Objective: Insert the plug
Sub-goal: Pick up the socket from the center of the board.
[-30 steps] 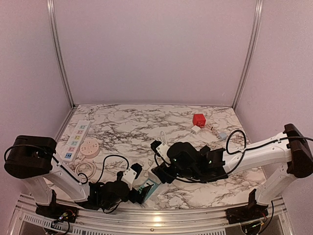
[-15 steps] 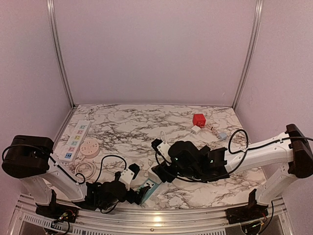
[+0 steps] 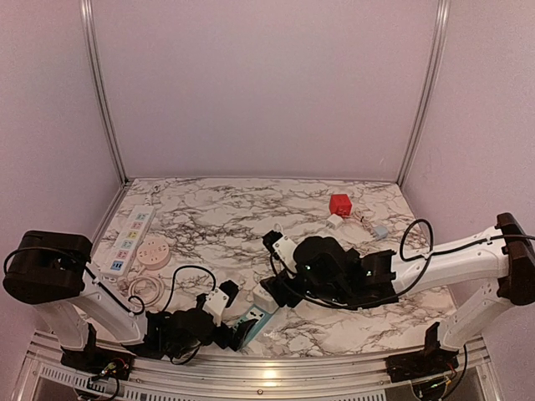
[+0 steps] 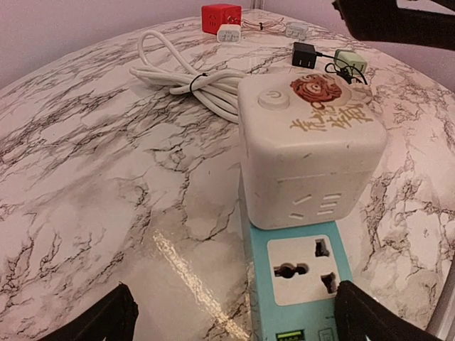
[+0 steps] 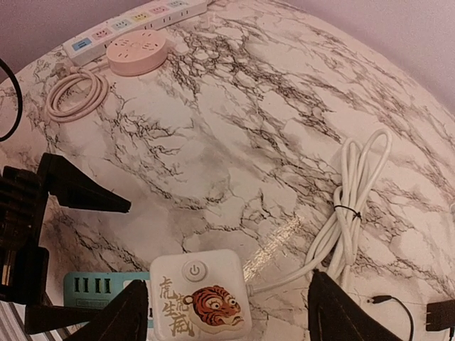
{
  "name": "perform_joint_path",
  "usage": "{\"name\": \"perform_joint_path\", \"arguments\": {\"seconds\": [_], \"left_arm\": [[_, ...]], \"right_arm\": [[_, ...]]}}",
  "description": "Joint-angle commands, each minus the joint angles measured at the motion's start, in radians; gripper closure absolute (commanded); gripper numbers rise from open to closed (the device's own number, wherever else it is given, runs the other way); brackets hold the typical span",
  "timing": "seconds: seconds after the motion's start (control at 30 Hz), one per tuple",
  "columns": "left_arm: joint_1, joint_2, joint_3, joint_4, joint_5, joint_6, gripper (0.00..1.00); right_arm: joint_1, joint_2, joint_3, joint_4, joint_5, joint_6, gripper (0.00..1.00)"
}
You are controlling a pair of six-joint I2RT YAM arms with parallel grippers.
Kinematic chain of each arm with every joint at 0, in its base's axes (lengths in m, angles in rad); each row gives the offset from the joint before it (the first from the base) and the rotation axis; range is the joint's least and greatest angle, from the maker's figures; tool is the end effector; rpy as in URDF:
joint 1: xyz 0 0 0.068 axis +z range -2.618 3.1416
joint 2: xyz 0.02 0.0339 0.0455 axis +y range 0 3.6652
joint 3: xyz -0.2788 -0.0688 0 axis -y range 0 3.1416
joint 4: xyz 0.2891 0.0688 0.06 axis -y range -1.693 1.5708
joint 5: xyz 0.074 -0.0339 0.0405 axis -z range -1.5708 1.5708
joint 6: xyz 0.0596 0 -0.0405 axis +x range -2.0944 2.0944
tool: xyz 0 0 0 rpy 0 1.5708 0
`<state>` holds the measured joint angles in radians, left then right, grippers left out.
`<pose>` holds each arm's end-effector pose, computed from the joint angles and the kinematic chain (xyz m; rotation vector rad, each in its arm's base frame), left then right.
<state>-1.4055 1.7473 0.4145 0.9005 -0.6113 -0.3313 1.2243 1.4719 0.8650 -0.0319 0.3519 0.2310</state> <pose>0.0842 -0.2971 0.0697 0.6497 1.8492 -0.5468 0.1445 0.3396 0.1979 -0.8714 2.0190 0.4419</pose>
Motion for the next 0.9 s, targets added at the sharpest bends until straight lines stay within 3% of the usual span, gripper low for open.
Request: {"name": "perform_joint_path", "arguments": {"seconds": [0.0,0.33,0.53,0.87], "left_arm": [[-0.004,0.032,-0.023,-0.009,0.078,0.035,0.01],[-0.032,0.087,0.006,0.062,0.142,0.071,0.01],[-0.056,0.123,0.038,0.07,0.167,0.099,0.01],[-0.069,0.127,0.04,0.051,0.102,0.089,0.01]], "right_arm": [[0.006,-0.037,-0.008,0.023,0.034,0.0,0.29],[-0.031,-0.105,-0.038,-0.018,0.236,0.084,0.26],[-0.129,-0.149,-0.073,-0.043,0.203,0.165,0.26],[-0.134,-0.156,-0.079,-0.036,0.19,0.167,0.27]]}}
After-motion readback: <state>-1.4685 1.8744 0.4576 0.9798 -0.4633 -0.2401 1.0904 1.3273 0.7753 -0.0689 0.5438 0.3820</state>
